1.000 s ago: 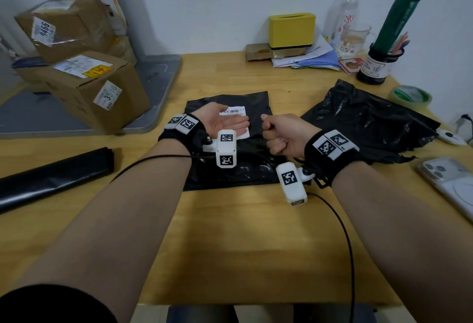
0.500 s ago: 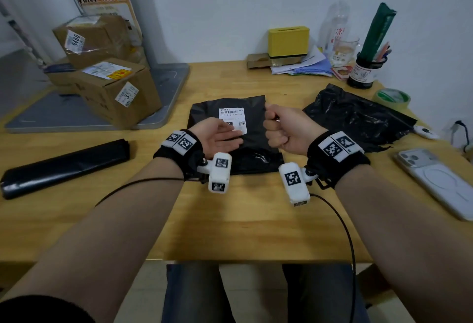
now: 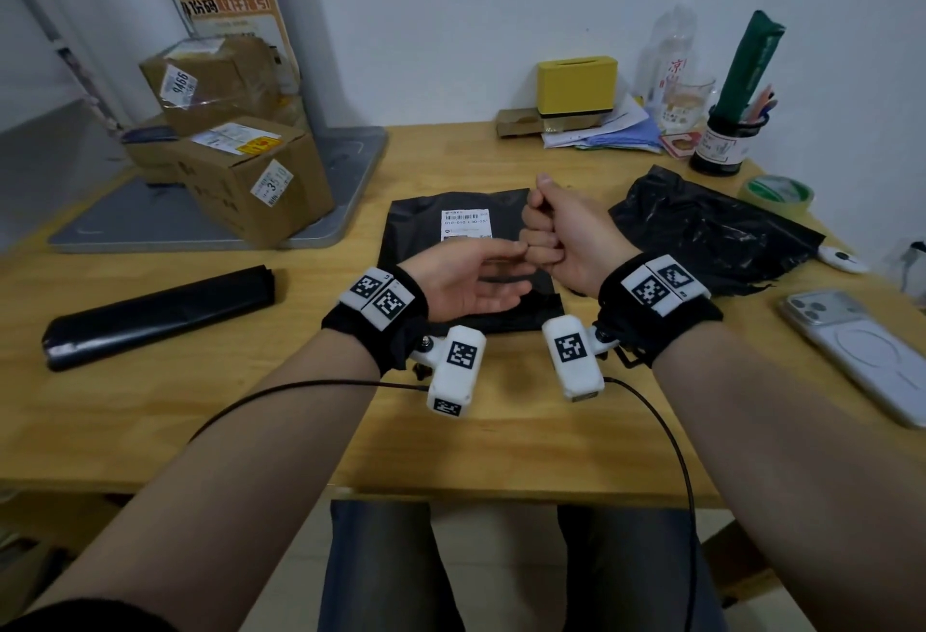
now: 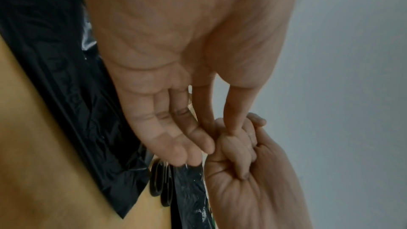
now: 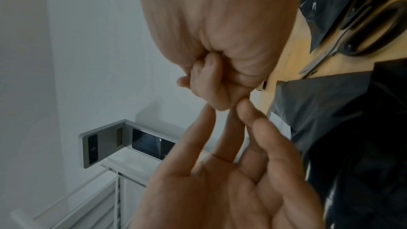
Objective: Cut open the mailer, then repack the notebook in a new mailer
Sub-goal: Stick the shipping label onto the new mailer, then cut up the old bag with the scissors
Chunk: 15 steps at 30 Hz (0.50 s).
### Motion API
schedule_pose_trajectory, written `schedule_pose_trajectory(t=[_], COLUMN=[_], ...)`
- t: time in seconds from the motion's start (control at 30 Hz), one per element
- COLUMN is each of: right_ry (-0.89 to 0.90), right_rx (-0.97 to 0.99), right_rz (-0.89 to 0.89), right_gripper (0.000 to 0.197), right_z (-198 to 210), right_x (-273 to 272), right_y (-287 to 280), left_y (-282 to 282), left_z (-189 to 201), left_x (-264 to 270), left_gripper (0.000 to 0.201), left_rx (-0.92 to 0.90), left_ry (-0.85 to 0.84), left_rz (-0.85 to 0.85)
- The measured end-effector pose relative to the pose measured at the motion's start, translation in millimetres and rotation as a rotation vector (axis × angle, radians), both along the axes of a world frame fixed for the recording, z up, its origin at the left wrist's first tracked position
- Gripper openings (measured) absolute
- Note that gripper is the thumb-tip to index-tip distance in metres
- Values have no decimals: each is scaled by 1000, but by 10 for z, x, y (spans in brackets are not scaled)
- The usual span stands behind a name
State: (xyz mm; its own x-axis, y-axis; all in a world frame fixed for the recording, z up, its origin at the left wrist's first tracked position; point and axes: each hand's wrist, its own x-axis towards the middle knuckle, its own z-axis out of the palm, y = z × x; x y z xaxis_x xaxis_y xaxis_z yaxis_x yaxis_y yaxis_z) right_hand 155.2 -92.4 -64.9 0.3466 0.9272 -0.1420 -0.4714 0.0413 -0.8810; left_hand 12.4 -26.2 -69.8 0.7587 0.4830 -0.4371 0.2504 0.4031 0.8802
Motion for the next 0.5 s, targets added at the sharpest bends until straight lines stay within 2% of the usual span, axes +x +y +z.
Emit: schedule_pose_trajectory(t=[0.1,0.2,0.23,0.37,0.5], right_ry=[-79,-99,-100,-117,-315], right_rx=[-24,-40,-44,-53,-105], right_rz=[-50,-69,-70,-91,-124], right_gripper=[34,33,33,31,37], right_z=[-45,-89,-102,-128,-148], right_x=[-5,2,8,48,97], right_y=[36,66,63,19,-8], left_y=[-14,-11,-9,-3,-28], left_z=[-55,-119,-132,-140,-146], left_x=[19,64,79,129,226], left_gripper=[23,36,35,17,10], left_rx=[57,141,161,198,192], left_ry=[3,-18,-20,16,21], left_rz=[-2,22,29,101,134])
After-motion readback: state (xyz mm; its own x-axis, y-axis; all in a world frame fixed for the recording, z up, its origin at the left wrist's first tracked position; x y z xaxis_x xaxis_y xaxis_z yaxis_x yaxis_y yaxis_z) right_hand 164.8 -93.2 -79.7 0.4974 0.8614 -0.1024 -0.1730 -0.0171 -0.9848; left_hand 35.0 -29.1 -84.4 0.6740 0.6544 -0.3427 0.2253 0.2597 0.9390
